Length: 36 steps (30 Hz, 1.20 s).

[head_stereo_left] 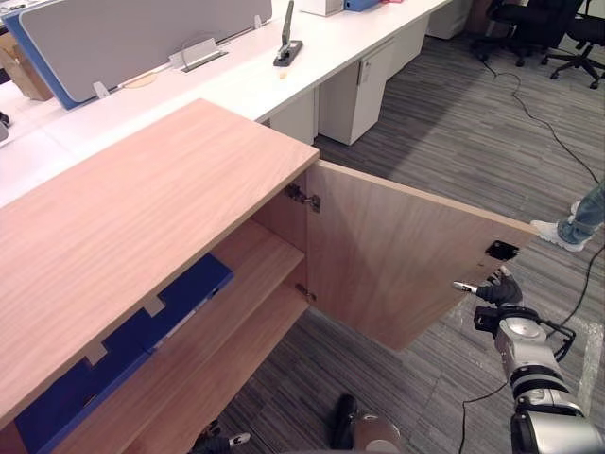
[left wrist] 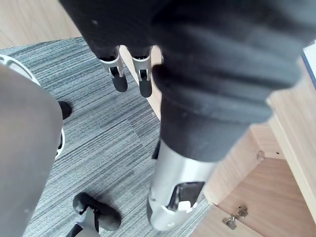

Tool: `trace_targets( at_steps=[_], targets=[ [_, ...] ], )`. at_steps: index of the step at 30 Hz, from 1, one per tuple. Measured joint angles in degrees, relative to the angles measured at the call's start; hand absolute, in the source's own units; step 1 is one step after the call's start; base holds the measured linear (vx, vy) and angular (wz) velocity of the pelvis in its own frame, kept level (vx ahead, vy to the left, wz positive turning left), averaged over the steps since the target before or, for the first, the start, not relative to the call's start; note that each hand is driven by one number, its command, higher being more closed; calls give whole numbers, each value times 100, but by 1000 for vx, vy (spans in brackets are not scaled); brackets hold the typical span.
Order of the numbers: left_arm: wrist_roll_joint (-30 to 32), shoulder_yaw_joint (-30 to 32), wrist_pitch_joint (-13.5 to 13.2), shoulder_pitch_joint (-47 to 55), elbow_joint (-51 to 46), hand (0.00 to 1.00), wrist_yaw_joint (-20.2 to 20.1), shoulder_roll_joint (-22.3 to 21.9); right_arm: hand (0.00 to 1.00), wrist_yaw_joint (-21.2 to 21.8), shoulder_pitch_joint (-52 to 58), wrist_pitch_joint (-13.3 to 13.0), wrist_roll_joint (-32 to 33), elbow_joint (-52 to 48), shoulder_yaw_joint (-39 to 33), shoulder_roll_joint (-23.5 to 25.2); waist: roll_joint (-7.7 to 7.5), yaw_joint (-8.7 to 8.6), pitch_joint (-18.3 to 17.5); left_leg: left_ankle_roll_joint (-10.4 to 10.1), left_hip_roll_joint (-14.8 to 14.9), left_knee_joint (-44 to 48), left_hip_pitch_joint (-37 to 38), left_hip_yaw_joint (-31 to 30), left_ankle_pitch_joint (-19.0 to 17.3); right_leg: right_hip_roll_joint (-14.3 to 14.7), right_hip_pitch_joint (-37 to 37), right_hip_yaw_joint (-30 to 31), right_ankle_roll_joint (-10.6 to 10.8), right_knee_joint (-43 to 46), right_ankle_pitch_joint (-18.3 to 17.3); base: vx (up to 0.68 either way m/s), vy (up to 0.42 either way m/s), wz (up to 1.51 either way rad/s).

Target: Walk over to the cabinet, pick up the folder, carry it to the office cabinet, place the folder inside the office cabinet, then close the office cabinet door

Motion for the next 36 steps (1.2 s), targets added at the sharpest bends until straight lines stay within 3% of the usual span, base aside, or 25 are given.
trace_targets(
  at_steps=[3,5,7,9,12,14,17,19,23,27,30,34,36],
  targets=[
    [2,-35,-4,-14,6,0,-27,8,0,47,379,91,-454,-701,621,-302,10,-33,15,5,79,6,-98,-37,-273,114,-153,13,-18,17,37,-91,-10,-16],
    [23,-34,-5,-8,26,0,-27,57,0,206,767,150,-910,-1443,1390,-708,-69,-97,13,70,87,50,-130,-15,-440,144,-216,25,0,46,53,-100,-31,-29],
    [82,-18,-4,3,57,0,-29,112,0,544,972,151,-1174,-1923,2046,-1071,-129,-177,-5,84,103,153,-208,-25,-532,172,-263,24,2,38,75,-80,-52,-29],
    [188,5,-5,-106,284,0,-35,303,0,1317,1103,133,-1714,-2433,3444,-1481,-287,-183,-28,123,176,250,-256,-7,-566,269,-274,21,16,-42,127,-61,-82,-27],
    [334,171,-5,-161,493,0,-37,473,0,1938,1068,-163,-2042,-3140,4509,-1428,-432,-104,-110,122,264,260,-281,-31,-564,443,-261,21,-121,-196,249,-32,-109,-16],
    [420,381,22,-329,707,0,-23,503,0,2517,975,-571,-2041,-3531,5511,-1079,-494,92,-168,120,368,350,-352,-55,-562,600,-220,5,-319,-415,366,-18,-123,-9],
    [471,591,25,-453,708,0,-21,476,0,2995,943,-881,-2009,-3730,6446,-702,-517,239,-166,97,399,418,-460,-227,-540,614,-173,-89,-408,-547,432,-39,-89,13],
    [466,823,26,-433,708,0,6,517,0,3129,942,-980,-1991,-3794,6542,-691,-589,241,-181,57,401,440,-471,-275,-520,594,-139,-114,-414,-574,456,-50,-21,12],
    [442,1323,29,-338,791,0,143,760,0,3200,822,-984,-1992,-3832,6786,-705,-994,325,-352,23,421,497,-491,-292,-537,615,-64,-111,-393,-711,553,-50,-6,2],
    [283,1662,39,-266,798,0,252,782,0,3201,783,-1010,-2005,-4027,7016,-681,-1196,491,-432,1,454,499,-549,-398,-523,629,-34,-131,-375,-811,613,-38,-13,7],
    [221,1817,56,-137,802,0,324,750,0,3132,585,-1013,-2252,-3901,7138,-424,-1203,591,-426,-8,477,500,-606,-635,-510,607,75,-310,-373,-897,622,-10,-4,33],
    [204,1964,59,-15,793,0,427,617,0,2799,403,-1014,-2785,-2940,7052,417,-1157,846,-396,8,488,558,-841,-1061,-495,439,129,-669,-372,-857,619,5,18,58],
    [227,1903,39,-31,760,0,431,496,0,2603,581,-941,-3138,-2029,6587,990,-920,856,-258,47,551,644,-1077,-1758,-472,119,112,-523,-319,-275,593,7,128,139]
  ],
)
